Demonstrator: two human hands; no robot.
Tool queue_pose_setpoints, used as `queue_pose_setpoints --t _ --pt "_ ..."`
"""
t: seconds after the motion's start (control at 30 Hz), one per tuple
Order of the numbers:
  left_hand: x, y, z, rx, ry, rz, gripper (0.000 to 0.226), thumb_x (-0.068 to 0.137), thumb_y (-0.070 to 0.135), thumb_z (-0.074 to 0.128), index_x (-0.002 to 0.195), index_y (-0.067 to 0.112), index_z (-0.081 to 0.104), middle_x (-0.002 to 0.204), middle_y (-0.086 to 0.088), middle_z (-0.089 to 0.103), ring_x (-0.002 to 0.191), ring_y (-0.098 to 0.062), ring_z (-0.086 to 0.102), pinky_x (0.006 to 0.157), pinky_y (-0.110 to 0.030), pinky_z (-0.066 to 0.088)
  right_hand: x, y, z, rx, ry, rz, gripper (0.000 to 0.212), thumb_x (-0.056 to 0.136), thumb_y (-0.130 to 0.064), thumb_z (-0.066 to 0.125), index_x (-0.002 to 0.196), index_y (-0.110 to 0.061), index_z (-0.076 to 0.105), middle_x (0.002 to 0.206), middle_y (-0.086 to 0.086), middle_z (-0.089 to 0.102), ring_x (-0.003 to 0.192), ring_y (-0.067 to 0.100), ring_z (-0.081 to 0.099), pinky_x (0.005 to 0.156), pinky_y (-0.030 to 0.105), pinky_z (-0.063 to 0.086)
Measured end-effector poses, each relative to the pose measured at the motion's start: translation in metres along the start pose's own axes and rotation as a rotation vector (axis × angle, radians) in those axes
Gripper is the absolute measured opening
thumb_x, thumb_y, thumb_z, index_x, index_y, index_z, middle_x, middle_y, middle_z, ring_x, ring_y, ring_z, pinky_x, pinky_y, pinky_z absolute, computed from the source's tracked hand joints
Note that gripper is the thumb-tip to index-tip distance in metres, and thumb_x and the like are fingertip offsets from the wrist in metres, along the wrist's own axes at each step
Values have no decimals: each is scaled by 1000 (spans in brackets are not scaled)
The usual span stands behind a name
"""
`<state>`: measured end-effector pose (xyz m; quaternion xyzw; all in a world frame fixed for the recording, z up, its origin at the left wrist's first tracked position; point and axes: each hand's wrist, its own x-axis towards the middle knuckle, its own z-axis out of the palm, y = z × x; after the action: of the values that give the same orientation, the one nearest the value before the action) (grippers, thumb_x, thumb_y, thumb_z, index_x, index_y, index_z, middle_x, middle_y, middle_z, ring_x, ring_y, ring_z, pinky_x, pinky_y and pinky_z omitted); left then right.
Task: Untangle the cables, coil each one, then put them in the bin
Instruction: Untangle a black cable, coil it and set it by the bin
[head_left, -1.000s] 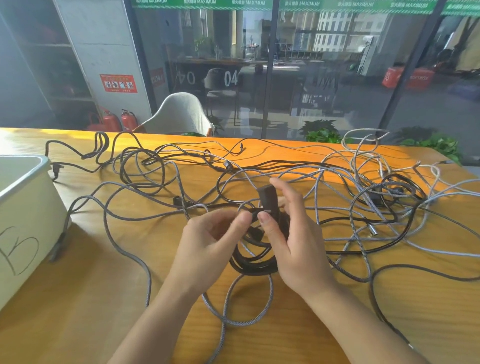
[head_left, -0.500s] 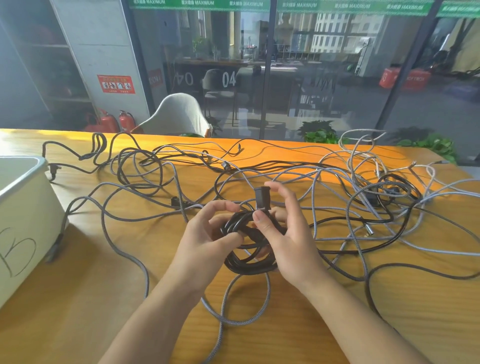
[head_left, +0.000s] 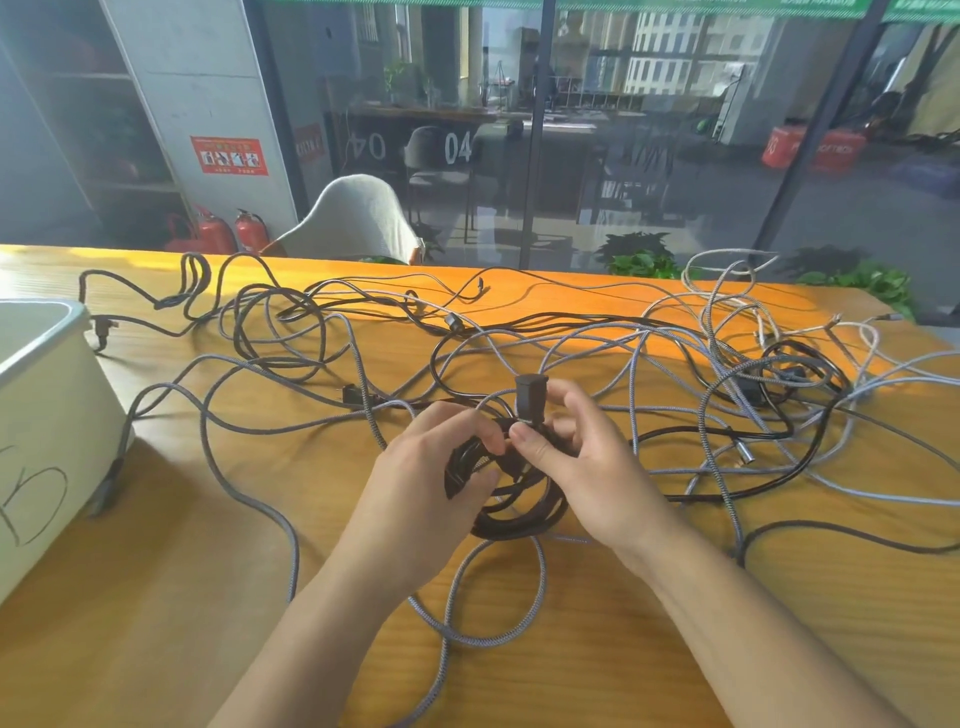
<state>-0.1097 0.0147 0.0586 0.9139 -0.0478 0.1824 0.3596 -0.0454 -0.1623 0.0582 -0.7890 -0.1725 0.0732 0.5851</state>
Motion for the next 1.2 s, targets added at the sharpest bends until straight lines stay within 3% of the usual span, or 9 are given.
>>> queue_pose_setpoints --t 0.27,0.33,0.43,0.5,0.57,0.7,0.9,1.03,1.2 --pt "-1 6 -1 44 8 43 34 98 23 71 122 47 71 128 30 53 105 20 51 82 5 35 4 2 -3 341 -50 96 61 80 -40 81 134 -34 53 111 8 79 110 24 74 119 53 38" --pt "-1 8 -2 110 3 37 34 99 26 68 127 47 70 138 24 54 104 13 54 82 3 35 4 2 -3 337 -51 86 62 80 -38 81 134 -32 52 109 9 79 109 25 74 117 52 40" --pt "1 13 -1 235 22 38 32 100 30 66 127 46 70 144 14 58 114 -14 66 89 -25 53 5 1 -4 249 -43 63 50 88 -33 77 132 -31 51 104 6 80 104 23 75 104 40 50" --pt "2 15 1 297 30 62 30 99 29 67 126 43 72 136 13 62 108 -20 69 83 -34 58 5 0 -4 169 -26 50 44 93 -34 74 130 -33 51 101 2 80 100 25 76 95 38 56" --pt "2 11 4 303 22 79 29 98 28 67 124 41 72 128 15 64 101 -16 70 78 -30 57 5 1 -3 43 3 18 43 93 -47 69 130 -39 49 104 -5 79 96 21 76 92 44 59" --pt "-3 2 9 147 57 59 27 95 21 73 116 39 75 116 33 57 104 -4 60 77 1 41 5 5 1 -88 25 -11 46 95 -61 60 136 -47 43 120 -18 71 102 7 72 94 50 58" --pt "-4 1 13 27 62 33 27 96 18 72 114 38 76 118 37 51 108 9 54 83 -1 41 4 5 2 103 11 80 56 94 -54 66 144 -47 42 129 -14 68 120 10 65 110 46 48" --pt "-4 -1 12 27 47 19 30 96 19 72 118 39 73 124 28 58 111 12 53 85 2 38 3 6 1 243 14 118 58 91 -39 76 142 -41 48 114 -5 78 112 13 71 104 38 47" --pt "-2 -3 9 58 -22 -8 34 97 21 72 120 46 66 128 32 54 109 6 56 83 2 37 3 9 -1 342 -10 138 57 84 -33 82 132 -35 52 108 3 80 109 20 73 117 50 40"
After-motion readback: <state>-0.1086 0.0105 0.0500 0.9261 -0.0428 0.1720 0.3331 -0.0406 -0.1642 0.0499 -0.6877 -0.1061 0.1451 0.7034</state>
